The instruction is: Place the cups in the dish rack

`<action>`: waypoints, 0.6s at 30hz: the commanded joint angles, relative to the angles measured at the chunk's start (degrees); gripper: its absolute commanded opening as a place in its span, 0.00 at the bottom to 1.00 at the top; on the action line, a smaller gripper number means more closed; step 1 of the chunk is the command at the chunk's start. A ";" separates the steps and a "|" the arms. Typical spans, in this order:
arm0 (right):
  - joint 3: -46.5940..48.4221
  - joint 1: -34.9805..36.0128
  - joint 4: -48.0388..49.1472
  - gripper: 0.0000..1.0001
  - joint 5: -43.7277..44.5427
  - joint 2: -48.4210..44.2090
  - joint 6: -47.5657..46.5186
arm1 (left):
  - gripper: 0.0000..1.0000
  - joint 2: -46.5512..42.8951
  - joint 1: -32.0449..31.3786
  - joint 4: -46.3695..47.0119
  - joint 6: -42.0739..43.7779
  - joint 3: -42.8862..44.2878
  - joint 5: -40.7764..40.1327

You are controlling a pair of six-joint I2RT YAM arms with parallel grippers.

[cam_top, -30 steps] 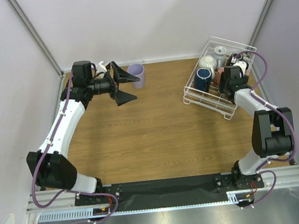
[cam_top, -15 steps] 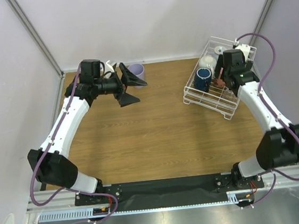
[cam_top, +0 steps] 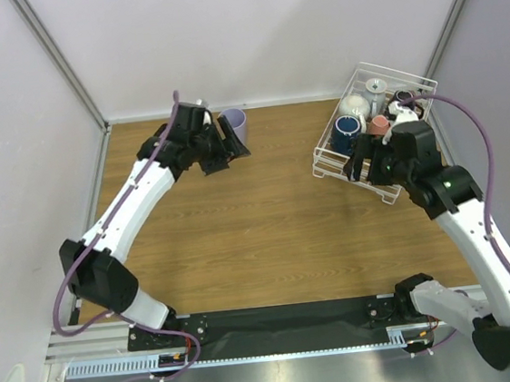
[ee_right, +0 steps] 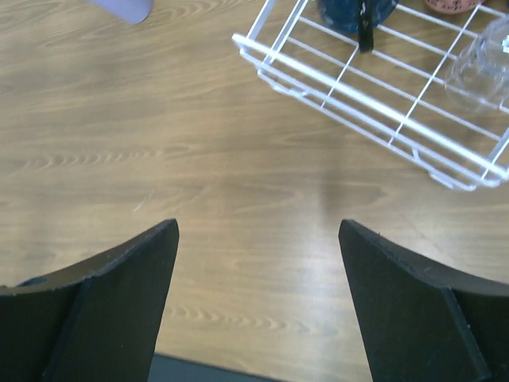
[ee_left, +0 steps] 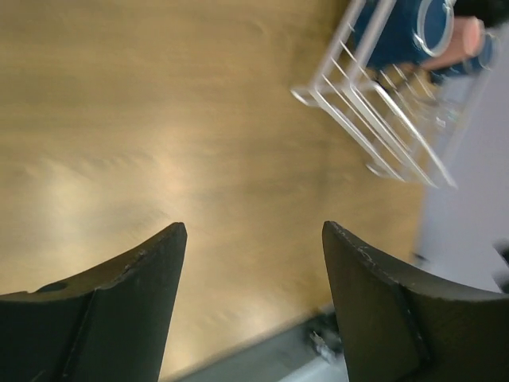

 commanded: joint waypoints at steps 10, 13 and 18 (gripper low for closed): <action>1.82 -0.18 -6.82 0.88 -7.16 -4.32 -0.05 | 0.78 23.23 -2.74 6.14 33.58 30.95 -14.41; 2.96 -0.53 -8.04 0.89 -6.02 -3.27 -0.32 | 0.77 28.85 -2.21 6.67 37.55 35.97 -17.13; 3.94 -1.14 -11.12 0.88 -5.14 -3.35 0.38 | 0.72 35.88 -0.63 6.66 39.92 41.24 -20.03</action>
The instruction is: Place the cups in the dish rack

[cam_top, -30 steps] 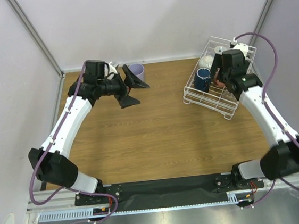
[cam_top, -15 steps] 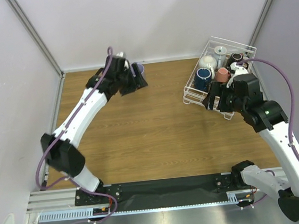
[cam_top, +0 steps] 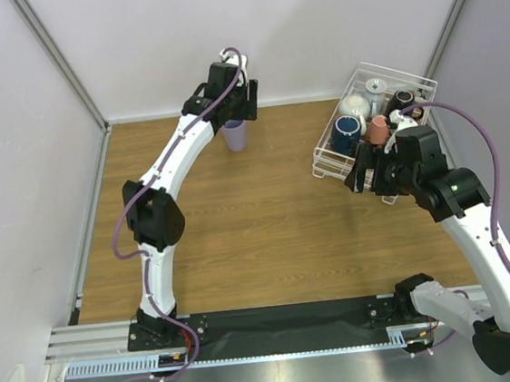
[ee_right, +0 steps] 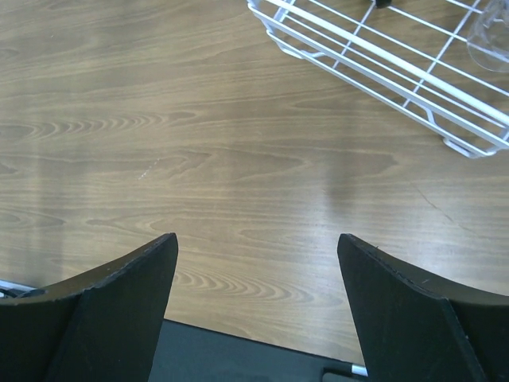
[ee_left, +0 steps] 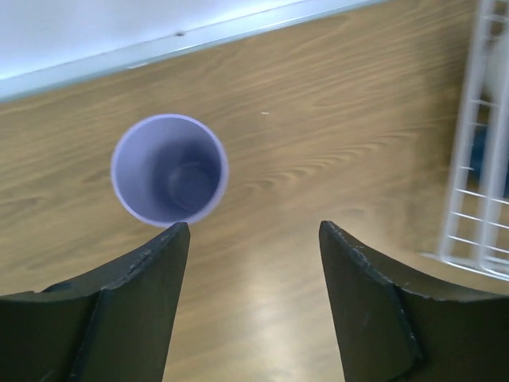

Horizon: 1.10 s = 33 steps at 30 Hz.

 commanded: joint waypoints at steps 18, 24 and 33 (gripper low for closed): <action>2.31 -8.42 -5.13 0.89 -2.44 0.21 -2.58 | 0.67 9.95 0.99 6.59 5.77 0.65 -6.63; 2.40 -8.51 -4.16 0.89 -2.97 1.36 -2.93 | 0.62 12.23 0.99 6.68 5.50 0.82 -6.02; 2.75 -8.86 -4.69 0.89 -2.36 1.44 -3.02 | 0.43 14.61 1.60 6.42 4.54 1.61 -6.20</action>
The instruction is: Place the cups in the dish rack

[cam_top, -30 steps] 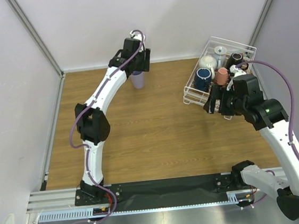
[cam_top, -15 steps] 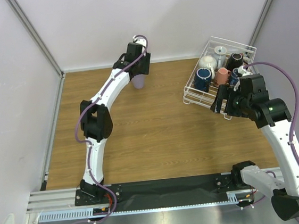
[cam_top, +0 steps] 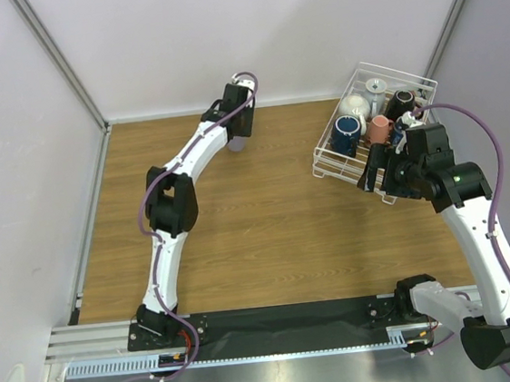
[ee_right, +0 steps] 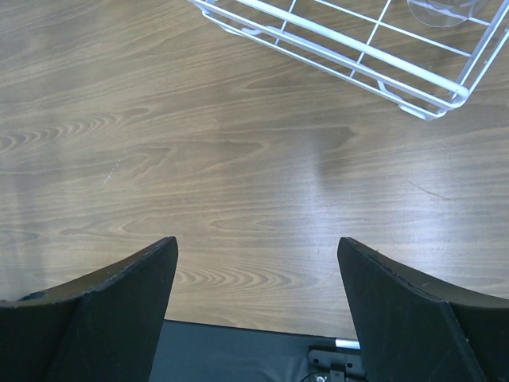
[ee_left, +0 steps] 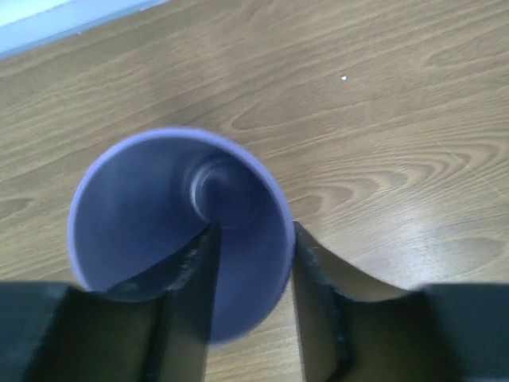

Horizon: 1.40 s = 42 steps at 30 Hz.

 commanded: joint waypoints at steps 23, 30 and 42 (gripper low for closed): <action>14.20 3.97 2.90 1.00 -6.74 4.86 0.64 | 0.00 -31.17 1.76 19.42 -36.74 -10.01 37.04; 15.17 4.76 4.48 1.00 -11.75 4.95 2.04 | 0.00 -37.76 0.10 36.76 -50.22 -21.91 46.90; 9.66 4.15 16.94 1.00 -22.55 -0.14 10.13 | 0.00 -52.16 -0.17 35.71 -53.37 -36.41 50.60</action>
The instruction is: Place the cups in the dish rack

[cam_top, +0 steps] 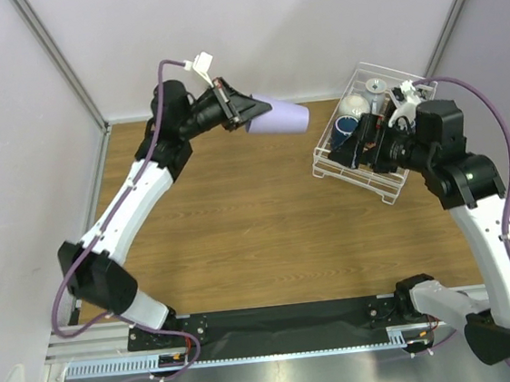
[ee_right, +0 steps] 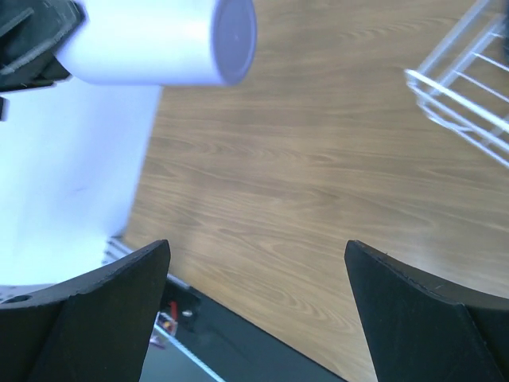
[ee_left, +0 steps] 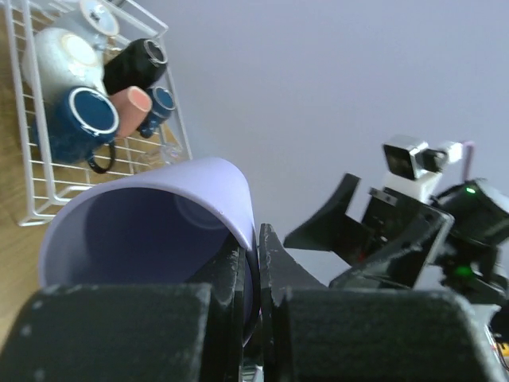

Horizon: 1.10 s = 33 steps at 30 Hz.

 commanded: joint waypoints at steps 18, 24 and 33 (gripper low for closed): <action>-9.14 -1.35 28.74 1.00 -18.40 -5.06 12.97 | 0.00 -19.20 0.31 29.28 -27.26 -28.21 3.91; -9.66 0.85 31.97 1.00 -17.61 -2.68 15.24 | 0.00 -16.22 0.66 47.89 -41.65 -33.92 1.28; -9.05 7.61 35.23 1.00 -6.53 -1.19 13.84 | 0.00 -16.47 0.40 63.83 -56.44 -45.17 -9.79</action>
